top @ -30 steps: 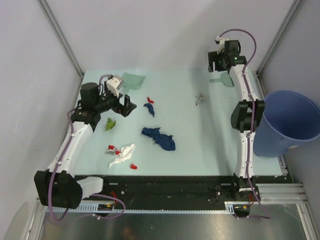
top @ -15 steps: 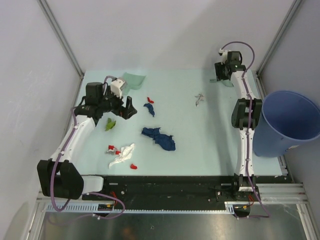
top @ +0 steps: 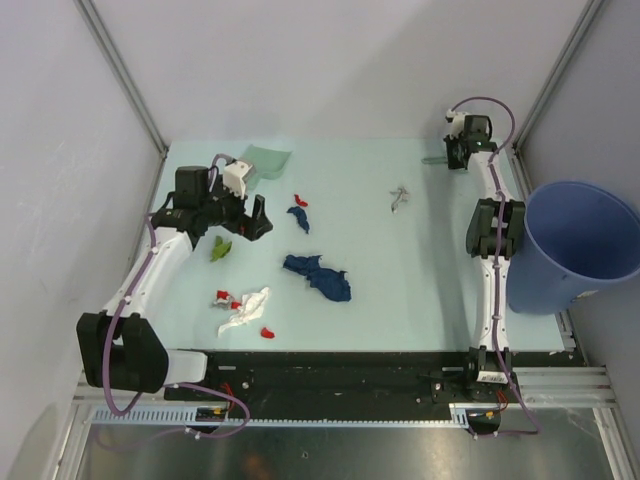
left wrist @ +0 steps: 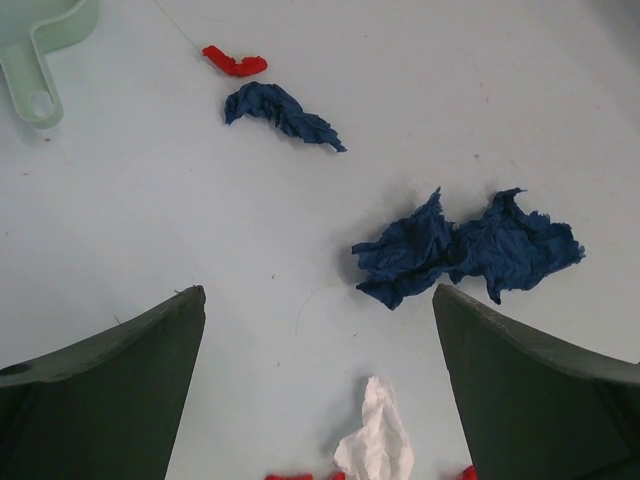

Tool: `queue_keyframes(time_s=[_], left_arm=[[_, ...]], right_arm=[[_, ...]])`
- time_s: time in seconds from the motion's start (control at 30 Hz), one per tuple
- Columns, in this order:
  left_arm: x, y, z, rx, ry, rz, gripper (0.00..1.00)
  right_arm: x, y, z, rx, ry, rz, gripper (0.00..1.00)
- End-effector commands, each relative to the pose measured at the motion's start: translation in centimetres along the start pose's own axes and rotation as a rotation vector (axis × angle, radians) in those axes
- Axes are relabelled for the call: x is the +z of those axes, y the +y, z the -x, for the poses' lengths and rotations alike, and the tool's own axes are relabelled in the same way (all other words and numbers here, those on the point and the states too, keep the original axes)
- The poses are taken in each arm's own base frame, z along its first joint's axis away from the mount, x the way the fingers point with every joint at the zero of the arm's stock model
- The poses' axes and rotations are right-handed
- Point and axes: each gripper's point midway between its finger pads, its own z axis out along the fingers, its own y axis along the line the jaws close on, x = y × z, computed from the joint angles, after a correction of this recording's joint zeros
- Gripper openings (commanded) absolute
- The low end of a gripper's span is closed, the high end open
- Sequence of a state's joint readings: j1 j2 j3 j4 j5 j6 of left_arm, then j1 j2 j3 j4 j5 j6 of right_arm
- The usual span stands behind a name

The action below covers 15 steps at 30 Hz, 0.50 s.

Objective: Sweep away the paper scraps from the table

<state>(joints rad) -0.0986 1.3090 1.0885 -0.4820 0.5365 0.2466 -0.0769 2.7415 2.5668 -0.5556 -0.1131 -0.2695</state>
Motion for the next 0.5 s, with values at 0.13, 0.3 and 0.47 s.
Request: queue_keyframes(time_s=[0.13,0.3,0.47], left_arm=[[-0.8,0.3,2.0,0.071,-0.035,0.018,0.99],[-1.2,-0.6,2.1,0.086,-0.049,-0.015,1.00],[-1.3,-1.3,2.1,0.093,-0.057,-0.046,0.99]], right_arm=[[-0.6,7.0,-2.5,-0.205,0.152,0.054,0.00],[-3.4,9.3,-5.9,-0.221,0.286,0.167,0.00],[-6.7,14.8,-7.2,-0.237,0.281,0.328,0.00]])
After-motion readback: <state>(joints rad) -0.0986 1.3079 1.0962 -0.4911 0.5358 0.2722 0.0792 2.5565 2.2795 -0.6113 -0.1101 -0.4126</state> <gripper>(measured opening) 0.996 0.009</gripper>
